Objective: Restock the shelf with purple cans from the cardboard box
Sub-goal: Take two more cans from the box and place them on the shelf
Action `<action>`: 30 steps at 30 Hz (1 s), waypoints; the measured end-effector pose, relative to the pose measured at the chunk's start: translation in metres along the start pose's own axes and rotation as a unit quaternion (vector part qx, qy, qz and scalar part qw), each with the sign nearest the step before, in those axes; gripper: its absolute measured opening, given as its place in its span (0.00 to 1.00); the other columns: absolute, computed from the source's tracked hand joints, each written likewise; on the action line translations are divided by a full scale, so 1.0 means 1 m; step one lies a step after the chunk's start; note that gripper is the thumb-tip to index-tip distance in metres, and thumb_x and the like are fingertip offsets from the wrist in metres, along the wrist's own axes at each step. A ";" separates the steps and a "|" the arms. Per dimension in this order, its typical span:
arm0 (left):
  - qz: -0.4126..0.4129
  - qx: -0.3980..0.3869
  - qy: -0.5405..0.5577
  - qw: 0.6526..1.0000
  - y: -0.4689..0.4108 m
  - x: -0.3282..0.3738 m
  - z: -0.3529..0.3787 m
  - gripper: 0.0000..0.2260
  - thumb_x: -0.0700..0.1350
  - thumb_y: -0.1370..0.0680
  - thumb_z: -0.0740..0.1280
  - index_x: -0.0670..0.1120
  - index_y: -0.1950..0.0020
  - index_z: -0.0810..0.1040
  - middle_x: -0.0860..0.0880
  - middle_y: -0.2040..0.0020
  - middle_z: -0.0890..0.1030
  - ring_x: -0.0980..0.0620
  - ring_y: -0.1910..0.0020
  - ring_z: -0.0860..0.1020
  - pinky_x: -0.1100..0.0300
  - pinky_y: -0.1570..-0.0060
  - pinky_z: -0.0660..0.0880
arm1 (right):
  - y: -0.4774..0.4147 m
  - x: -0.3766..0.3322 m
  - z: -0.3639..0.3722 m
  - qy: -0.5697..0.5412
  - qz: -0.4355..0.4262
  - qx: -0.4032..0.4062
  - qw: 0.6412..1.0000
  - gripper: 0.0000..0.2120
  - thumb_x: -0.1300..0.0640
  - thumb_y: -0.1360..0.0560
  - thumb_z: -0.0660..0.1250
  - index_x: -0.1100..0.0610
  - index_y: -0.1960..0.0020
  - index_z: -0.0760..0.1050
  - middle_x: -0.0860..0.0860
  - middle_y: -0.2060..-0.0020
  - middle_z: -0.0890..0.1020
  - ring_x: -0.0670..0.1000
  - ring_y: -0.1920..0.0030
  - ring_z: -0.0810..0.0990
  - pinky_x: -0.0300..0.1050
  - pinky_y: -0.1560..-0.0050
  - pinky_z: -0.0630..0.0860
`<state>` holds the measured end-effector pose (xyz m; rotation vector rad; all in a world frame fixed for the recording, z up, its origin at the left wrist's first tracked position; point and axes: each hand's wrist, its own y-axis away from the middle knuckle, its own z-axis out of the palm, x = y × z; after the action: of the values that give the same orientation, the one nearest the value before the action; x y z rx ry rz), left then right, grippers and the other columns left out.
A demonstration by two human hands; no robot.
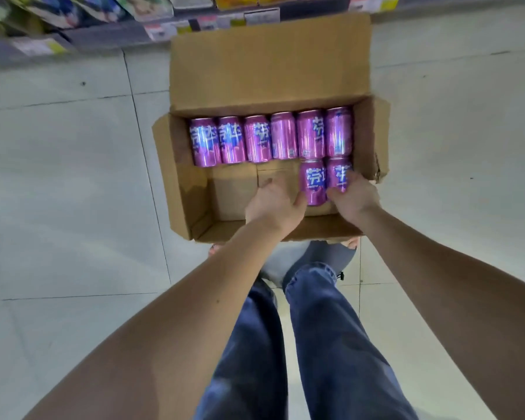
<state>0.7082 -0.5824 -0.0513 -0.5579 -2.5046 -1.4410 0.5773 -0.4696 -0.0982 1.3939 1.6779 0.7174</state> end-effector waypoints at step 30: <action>-0.108 0.030 0.160 0.981 -0.123 -0.073 0.106 0.33 0.56 0.32 0.82 0.48 0.33 0.70 0.48 0.39 0.78 0.45 0.40 0.79 0.48 0.39 0.79 | -0.095 0.023 0.067 -0.070 0.018 -0.029 0.997 0.38 0.44 0.35 0.82 0.52 0.31 0.70 0.52 0.38 0.80 0.54 0.41 0.80 0.54 0.41 0.80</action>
<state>0.7255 -0.5634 -0.2270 -0.0353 -2.3923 -1.3901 0.5855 -0.4739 -0.2163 1.4044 1.5141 0.6675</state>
